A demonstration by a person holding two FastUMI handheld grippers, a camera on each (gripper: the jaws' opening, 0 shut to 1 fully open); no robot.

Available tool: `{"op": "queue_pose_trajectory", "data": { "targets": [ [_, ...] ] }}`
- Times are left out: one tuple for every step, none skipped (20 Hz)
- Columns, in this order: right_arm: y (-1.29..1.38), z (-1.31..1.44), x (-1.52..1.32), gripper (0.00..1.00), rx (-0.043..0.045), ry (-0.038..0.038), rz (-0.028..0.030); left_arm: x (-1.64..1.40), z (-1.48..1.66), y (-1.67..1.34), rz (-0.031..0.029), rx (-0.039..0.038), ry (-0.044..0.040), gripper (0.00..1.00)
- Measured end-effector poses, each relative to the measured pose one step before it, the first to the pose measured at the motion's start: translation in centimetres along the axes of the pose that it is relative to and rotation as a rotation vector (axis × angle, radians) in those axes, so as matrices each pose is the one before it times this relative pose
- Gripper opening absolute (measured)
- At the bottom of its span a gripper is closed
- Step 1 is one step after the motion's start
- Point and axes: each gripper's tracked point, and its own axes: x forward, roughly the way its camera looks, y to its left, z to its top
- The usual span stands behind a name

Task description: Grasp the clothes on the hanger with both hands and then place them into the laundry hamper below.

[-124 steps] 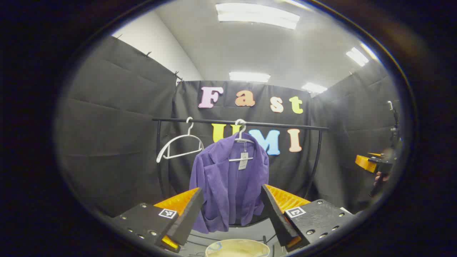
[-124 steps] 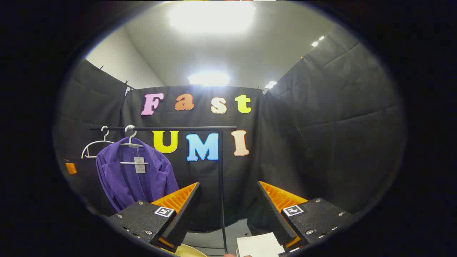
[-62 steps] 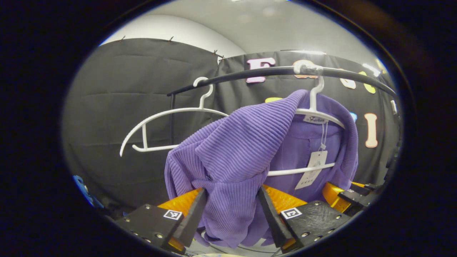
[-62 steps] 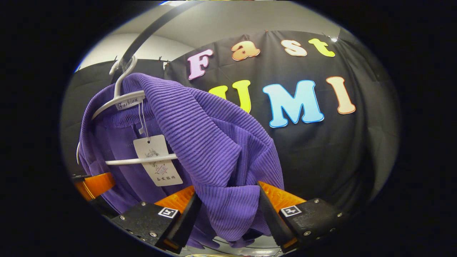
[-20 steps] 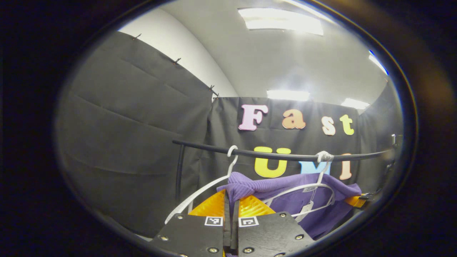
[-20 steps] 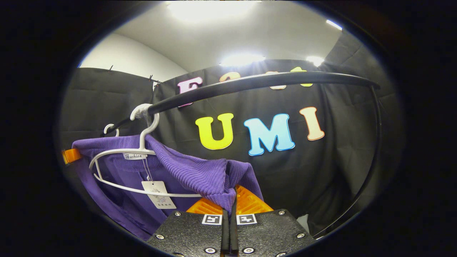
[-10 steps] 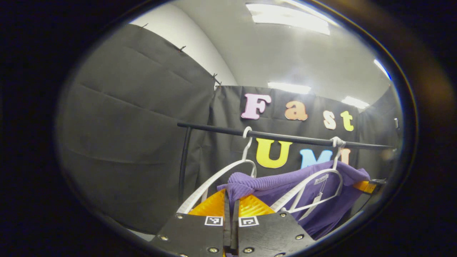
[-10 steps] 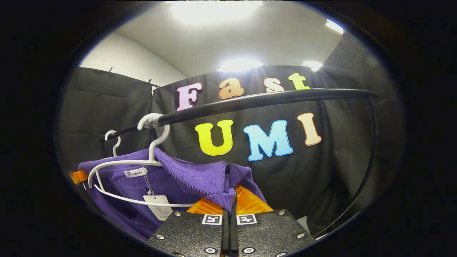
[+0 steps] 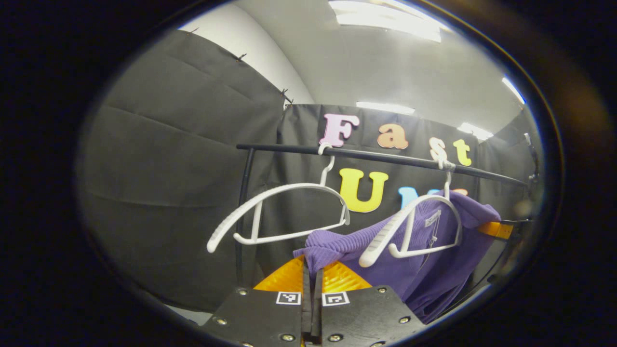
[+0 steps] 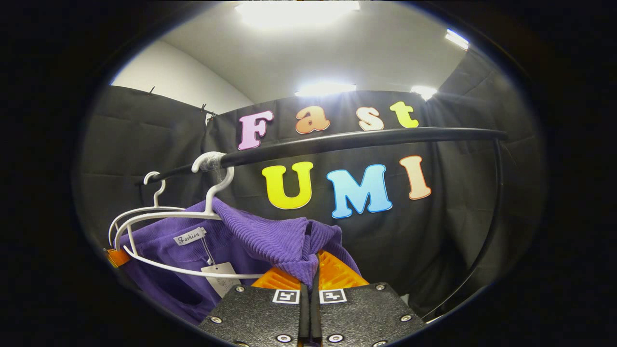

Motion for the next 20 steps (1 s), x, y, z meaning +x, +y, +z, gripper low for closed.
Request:
{"op": "queue_pose_trajectory", "data": {
  "targets": [
    [-0.167, -0.042, 0.05, 0.01, -0.00217, 0.00144, 0.00517, -0.347, -0.371, -0.414, -0.00006, -0.00331, 0.00589, 0.01],
    [-0.253, -0.029, 0.092, 0.01, -0.00067, 0.00129, 0.00633, -0.121, -0.366, -0.325, 0.00046, -0.00081, 0.00475, 0.01],
    [-0.276, -0.062, 0.318, 0.01, 0.00026, -0.0003, 0.00599, -0.131, -0.507, -0.374, 0.00225, 0.00425, 0.00636, 0.01],
    [-0.324, -0.017, 0.247, 0.0, -0.00114, 0.0012, 0.00631, -0.013, -0.368, -0.517, 0.00165, 0.00484, 0.00648, 0.01],
    [-0.479, -0.041, 0.297, 0.0, -0.00086, 0.00059, 0.00307, 0.053, -0.301, -0.669, 0.00138, 0.00366, 0.00655, 0.01],
    [-0.719, 0.107, 0.278, 0.0, 0.0013, -0.00225, -0.00244, 0.045, -0.193, -0.662, 0.00143, 0.00152, 0.0051, 0.01],
    [-0.752, 0.053, 0.48, 0.01, 0.00434, -0.00343, -0.00366, 0.076, -0.239, -0.668, 0.00134, 0.00113, 0.00297, 0.01],
    [-0.465, 0.089, 0.25, 0.01, 0.00538, -0.00222, -0.0029, 0.168, -0.109, -0.647, 0.00143, 0.00107, 0.00134, 0.01],
    [-0.752, 0.089, 0.489, 0.01, 0.00279, -0.00147, -0.0063, 0.105, -0.172, -0.691, 0.00011, 0.00357, 0.00216, 0.05],
    [-1.008, -0.005, 0.514, 0.0, 0.00247, -0.00099, -0.00711, 0.175, -0.034, -0.72, 0.0009, 0.00643, 0.00116, 0.05],
    [-1.016, -0.077, 0.416, 0.0, 0.00249, -0.00195, -0.00833, 0.08, 0.056, -0.718, 0.001, 0.00743, 0.00092, 0.05],
    [-1.01, 0.079, 0.364, 0.01, 0.00384, -0.00289, -0.0092, 0.044, 0.03, -0.732, 0.00096, 0.0056, 0.00032, 0.05],
    [-0.943, -0.013, 0.293, 0.01, 0.00376, -0.00231, -0.00641, 0.289, -0.395, -0.642, 0.002, 0.00514, 0.00165, 0.05],
    [-0.873, 0.015, 0.338, 0.01, 0.00159, -0.00188, -0.00088, 0.25, -0.098, -0.61, 0.00219, 0.00434, 0.00103, 0.05],
    [-0.467, -0.164, 0.268, 0.0, -0.00255, 0.00124, 0.00598, -0.186, 0.035, -0.502, 0.00084, 0.00318, 0.00283, 0.05],
    [-0.675, -0.211, 0.199, 0.01, -0.00624, 0.00038, 0.00527, 0.373, -0.138, -0.536, 0.00282, 0.00399, 0.00209, 0.01],
    [-0.542, 0.013, 0.117, 0.0, -0.00573, -0.00237, 0.00097, 0.308, -0.126, -0.707, 0.00387, 0.00586, 0.00226, 0.01],
    [-0.603, 0.06, 0.316, 0.0, -0.00543, -0.00451, -0.00412, 0.299, -0.034, -0.616, 0.00584, 0.00563, 0.00073, 0.01],
    [-0.657, -0.004, 0.519, 0.01, -0.00191, 0.00012, -0.00526, 0.118, -0.203, -0.659, 0.00451, 0.00267, 0.00115, 0.01],
    [-0.87, -0.276, 0.564, 0.0, 0.00146, 0.00349, -0.00525, 0.077, -0.129, -0.754, 0.00342, 0.00036, 0.00123, 0.05]
  ]
}}
